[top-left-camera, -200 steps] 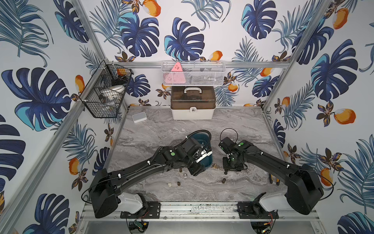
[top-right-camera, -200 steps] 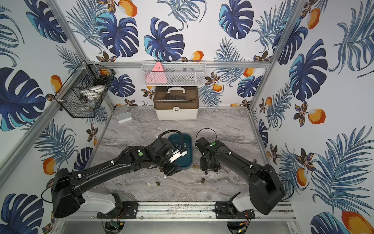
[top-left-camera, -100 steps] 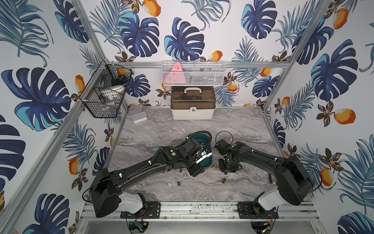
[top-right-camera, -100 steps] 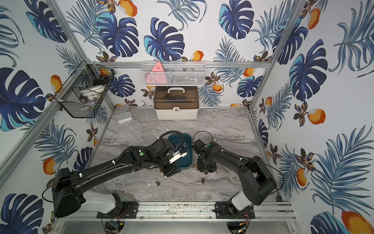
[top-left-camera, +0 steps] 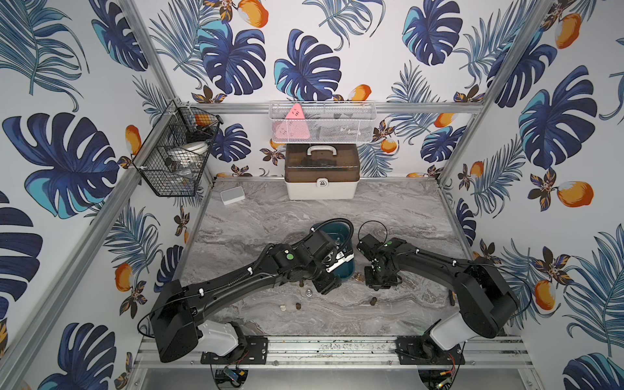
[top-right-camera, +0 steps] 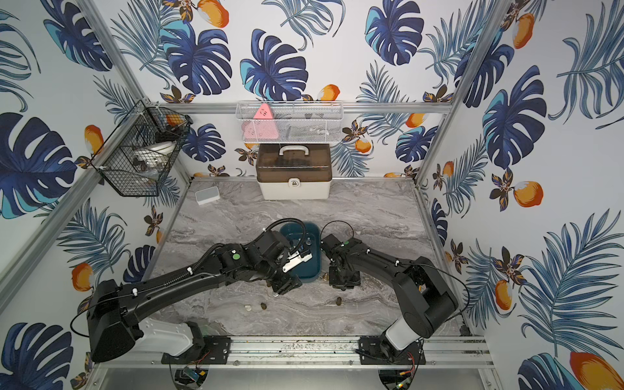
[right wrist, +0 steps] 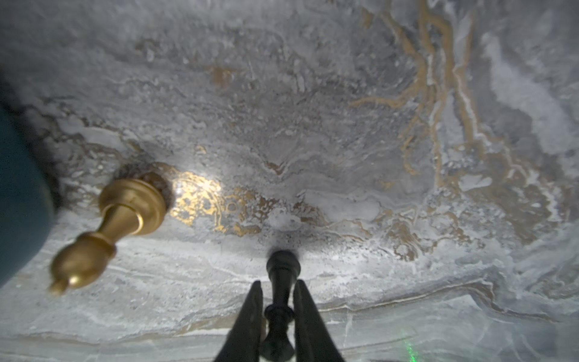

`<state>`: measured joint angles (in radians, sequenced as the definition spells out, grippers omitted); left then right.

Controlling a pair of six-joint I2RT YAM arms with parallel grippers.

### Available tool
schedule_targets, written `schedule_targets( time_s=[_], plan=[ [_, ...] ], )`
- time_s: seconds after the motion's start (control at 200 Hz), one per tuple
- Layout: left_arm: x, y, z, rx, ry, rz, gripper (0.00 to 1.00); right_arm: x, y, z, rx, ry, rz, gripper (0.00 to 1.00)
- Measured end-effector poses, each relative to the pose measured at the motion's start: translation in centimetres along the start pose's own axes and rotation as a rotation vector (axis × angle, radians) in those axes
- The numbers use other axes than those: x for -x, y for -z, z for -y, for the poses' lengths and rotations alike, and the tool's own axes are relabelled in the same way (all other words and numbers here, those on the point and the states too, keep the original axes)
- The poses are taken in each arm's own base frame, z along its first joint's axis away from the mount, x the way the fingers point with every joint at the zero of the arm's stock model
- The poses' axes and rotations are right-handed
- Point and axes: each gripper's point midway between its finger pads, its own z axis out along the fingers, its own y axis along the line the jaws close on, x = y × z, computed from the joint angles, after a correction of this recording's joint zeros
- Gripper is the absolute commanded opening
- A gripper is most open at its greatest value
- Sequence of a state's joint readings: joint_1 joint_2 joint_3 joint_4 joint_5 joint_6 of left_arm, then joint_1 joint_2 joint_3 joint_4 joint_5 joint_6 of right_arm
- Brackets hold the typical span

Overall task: Put the chess pieces into the storage box
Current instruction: Pick up the chess piece at the center of the board.

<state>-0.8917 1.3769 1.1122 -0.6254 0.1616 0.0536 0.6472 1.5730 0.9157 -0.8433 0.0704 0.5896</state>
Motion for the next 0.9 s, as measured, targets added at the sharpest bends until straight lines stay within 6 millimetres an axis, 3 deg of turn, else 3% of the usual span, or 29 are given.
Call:
schedule_targets(
  time_s=[0.235, 0.575, 0.901],
  plan=[
    [-0.16, -0.15, -0.17, 0.009, 0.001, -0.008, 0.66, 0.09, -0.02, -0.02, 0.003, 0.003, 0.007, 0.14],
    [-0.28, -0.36, -0.2, 0.008, 0.003, -0.016, 0.66, 0.13, -0.19, 0.15, -0.008, 0.007, 0.011, 0.23],
    [-0.33, -0.48, -0.22, 0.008, 0.004, -0.025, 0.66, 0.46, 0.18, 0.22, -0.008, 0.006, 0.03, 0.17]
  ],
)
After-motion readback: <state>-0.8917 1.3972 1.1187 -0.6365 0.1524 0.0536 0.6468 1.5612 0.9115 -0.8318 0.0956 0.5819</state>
